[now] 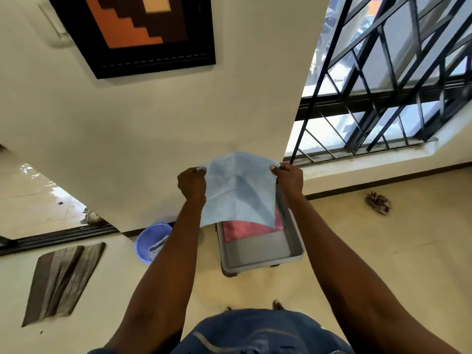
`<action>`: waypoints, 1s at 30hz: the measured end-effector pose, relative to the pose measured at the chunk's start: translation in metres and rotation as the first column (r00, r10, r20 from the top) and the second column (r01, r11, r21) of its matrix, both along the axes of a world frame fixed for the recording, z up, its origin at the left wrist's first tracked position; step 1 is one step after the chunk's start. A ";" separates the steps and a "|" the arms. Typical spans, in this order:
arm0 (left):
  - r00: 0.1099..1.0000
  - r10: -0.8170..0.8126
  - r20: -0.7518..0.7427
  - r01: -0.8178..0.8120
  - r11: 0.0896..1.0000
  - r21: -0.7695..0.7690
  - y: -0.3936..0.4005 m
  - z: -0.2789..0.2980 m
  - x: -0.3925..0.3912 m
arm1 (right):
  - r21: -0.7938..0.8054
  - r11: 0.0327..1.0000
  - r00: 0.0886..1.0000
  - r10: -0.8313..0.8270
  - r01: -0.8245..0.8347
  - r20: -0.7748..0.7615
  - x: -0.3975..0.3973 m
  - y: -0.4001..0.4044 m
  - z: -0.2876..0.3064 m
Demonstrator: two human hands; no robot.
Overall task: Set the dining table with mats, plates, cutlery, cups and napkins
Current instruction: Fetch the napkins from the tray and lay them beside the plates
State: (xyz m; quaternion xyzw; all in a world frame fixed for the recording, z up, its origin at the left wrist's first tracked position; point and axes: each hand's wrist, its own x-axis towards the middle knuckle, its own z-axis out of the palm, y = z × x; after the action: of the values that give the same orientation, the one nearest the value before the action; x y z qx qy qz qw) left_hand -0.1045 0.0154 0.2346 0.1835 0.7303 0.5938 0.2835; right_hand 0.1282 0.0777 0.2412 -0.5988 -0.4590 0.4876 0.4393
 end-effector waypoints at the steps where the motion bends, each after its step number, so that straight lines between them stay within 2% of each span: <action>1: 0.999 -0.032 0.018 0.033 0.999 -0.014 -0.004 0.001 0.011 | -0.002 1.000 1.000 -0.012 0.012 -0.001 -0.001 -0.006 -0.001; 3: 0.991 -0.109 0.077 0.111 0.993 -0.030 -0.009 -0.003 0.038 | 0.005 1.000 1.000 -0.012 0.012 0.003 0.000 -0.019 -0.003; 7: 0.970 -0.227 0.089 0.231 0.972 -0.035 -0.016 -0.009 0.092 | -0.014 0.998 0.997 0.066 -0.067 -0.031 0.002 -0.037 -0.007; 10: 0.961 -0.258 0.103 0.261 0.965 -0.023 -0.020 -0.009 0.125 | 0.020 0.998 0.997 0.053 -0.054 0.055 0.004 -0.042 -0.015; 13: 0.960 -0.276 0.053 0.276 0.961 0.010 -0.021 -0.009 0.147 | 0.032 0.996 0.996 0.076 -0.078 0.054 0.008 -0.048 -0.021; 17: 0.959 -0.277 0.066 0.277 0.961 0.013 -0.017 -0.006 0.162 | 0.064 0.986 0.989 0.151 -0.151 0.010 0.017 -0.048 -0.027; 30: 0.951 -0.302 0.065 0.302 0.953 0.003 -0.002 -0.017 0.174 | 0.184 0.966 0.975 0.150 -0.180 0.163 0.028 -0.041 -0.033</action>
State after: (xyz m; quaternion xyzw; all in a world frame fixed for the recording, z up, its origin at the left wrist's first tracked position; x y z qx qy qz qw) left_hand 0.0693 0.0137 0.2173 0.2728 0.6861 0.5467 0.3951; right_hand 0.1561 0.0371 0.2077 -0.5464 -0.5847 0.4290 0.4191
